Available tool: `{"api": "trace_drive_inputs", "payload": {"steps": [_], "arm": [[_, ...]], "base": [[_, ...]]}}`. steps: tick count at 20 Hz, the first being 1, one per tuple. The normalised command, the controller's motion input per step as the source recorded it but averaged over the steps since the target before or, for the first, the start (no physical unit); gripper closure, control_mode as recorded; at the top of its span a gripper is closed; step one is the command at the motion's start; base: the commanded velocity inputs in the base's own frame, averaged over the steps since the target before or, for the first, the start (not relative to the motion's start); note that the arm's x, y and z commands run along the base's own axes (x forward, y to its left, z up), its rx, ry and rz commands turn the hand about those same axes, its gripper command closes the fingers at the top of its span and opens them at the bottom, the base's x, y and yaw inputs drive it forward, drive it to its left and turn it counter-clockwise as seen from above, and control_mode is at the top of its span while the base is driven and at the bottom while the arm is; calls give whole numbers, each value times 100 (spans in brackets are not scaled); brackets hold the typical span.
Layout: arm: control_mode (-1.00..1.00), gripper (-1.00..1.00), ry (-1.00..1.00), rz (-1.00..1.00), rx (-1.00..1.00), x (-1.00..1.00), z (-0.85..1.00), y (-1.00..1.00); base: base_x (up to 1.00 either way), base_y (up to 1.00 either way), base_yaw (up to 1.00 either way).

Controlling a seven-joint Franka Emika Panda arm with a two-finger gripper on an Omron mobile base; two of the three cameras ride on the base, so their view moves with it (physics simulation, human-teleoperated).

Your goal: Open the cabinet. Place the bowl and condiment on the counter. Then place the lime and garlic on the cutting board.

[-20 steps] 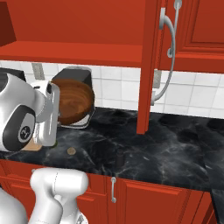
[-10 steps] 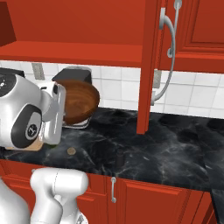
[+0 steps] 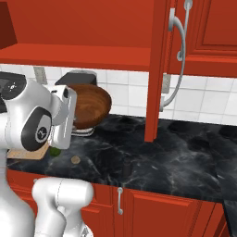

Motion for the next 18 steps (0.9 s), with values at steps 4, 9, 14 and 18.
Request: {"api": "trace_drive_inputs", "payload": {"steps": [4, 9, 14, 18], "arm": [[-100, 100, 0, -4, 0, 21, -10, -6], [-100, 100, 0, -4, 0, 19, -10, -8], [-100, 100, 0, -4, 0, 18, -7, -10], [-100, 100, 0, -4, 1, 16, -10, -10]], "base": [[0, 0, 0], [0, 0, 0], [0, 0, 0], [0, 0, 0]]}}
